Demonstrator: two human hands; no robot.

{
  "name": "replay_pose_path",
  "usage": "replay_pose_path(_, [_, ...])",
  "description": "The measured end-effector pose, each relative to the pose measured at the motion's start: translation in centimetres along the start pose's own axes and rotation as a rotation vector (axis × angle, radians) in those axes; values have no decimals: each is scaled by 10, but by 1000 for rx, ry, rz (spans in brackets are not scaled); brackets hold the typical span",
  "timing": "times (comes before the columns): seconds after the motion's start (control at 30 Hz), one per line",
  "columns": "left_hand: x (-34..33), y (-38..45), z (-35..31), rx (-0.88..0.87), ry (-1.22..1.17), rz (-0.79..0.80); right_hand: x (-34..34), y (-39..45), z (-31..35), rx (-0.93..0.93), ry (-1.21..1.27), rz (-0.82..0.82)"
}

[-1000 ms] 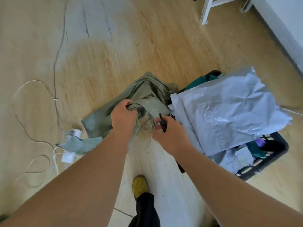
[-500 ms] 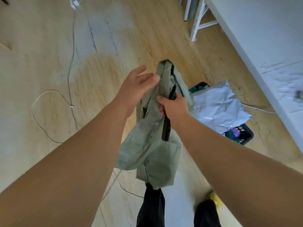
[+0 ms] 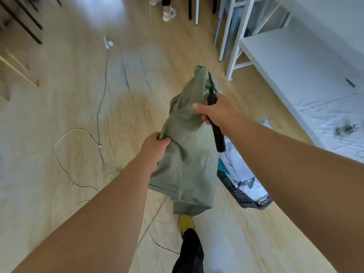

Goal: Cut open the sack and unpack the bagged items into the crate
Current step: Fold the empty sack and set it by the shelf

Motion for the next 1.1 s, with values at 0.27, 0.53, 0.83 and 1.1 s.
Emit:
replay_pose_path(0.27, [-76,-52,-89,14,-420,65,46,-126,-55,67,51,55])
replay_pose_path(0.53, [-205,-167,-145,-57,-357,329,170,-230,-113,-65,-80,-413])
replay_pose_path(0.83, [-277,-250,-89,-13,54,634,248,-280,-139,-75,171,-658])
replay_pose_path(1.1, [-240,-263,21,-526,1093,346,263,-278,-165,-279,130,-806])
Point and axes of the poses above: each hand's wrist, its own y-axis towards the middle knuckle, its own x-axis out of the back of the hand, z = x × y, the point moved 9 cm from there along y, towards the middle knuckle, and after that the axes turned 9 degrees about -y, right-handed, at the moved point
